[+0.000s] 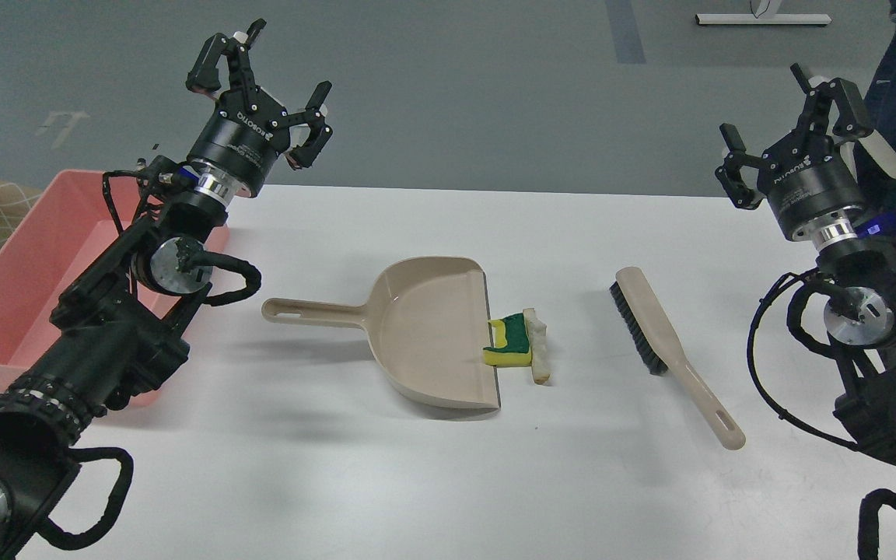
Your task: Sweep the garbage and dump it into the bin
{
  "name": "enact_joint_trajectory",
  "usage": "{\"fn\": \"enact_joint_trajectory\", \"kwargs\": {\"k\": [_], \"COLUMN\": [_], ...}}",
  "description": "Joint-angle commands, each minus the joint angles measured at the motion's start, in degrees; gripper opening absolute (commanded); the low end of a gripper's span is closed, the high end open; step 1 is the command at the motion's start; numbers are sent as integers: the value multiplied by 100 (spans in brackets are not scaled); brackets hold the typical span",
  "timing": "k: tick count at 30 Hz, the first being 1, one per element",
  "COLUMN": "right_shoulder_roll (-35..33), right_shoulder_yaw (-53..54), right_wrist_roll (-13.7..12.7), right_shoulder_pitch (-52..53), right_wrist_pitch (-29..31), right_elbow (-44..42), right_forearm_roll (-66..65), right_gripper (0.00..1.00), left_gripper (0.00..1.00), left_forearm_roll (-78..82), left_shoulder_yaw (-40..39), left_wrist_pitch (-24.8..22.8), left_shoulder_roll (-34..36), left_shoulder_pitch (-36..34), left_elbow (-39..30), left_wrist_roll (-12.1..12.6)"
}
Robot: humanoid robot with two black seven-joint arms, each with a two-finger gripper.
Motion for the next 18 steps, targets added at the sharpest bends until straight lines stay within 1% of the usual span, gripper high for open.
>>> {"fn": "enact_joint_trajectory", "kwargs": {"k": [1, 3, 4, 11, 14, 16, 18], "right_shoulder_roll": [-8, -8, 1, 19, 27, 19, 27], "right_shoulder_yaw": [-8, -8, -8, -8, -17, -17, -17], "right_wrist_roll": [5, 23, 32, 32, 32, 32, 32], "right_shoulder_pitch": [8, 0, -1, -80, -97, -123, -124], "right_wrist_pitch": [3, -5, 3, -14, -14, -14, -14], "right_elbow": [-18, -27, -27, -1, 17, 43, 61], "right_forearm_roll": [1, 1, 1, 1, 1, 1, 1], "right_gripper": [100, 100, 100, 100, 100, 100, 100], "left_gripper": [98, 98, 98, 98, 98, 98, 98], "left_forearm_roll": [4, -5, 21, 223, 372, 565, 575], "left_shoulder_yaw": [0, -17, -9, 0, 18, 44, 44], "left_wrist_pitch": [0, 0, 0, 23, 251, 470, 524], "left_shoulder_roll": [-24, -33, -41, -59, -68, -59, -59], "left_shoulder_pitch": [-2, 6, 15, 24, 24, 33, 59], "left_elbow": [-9, -9, -9, -27, -141, -386, -475], "left_wrist_roll": [22, 31, -21, -66, -48, -13, -4]}}
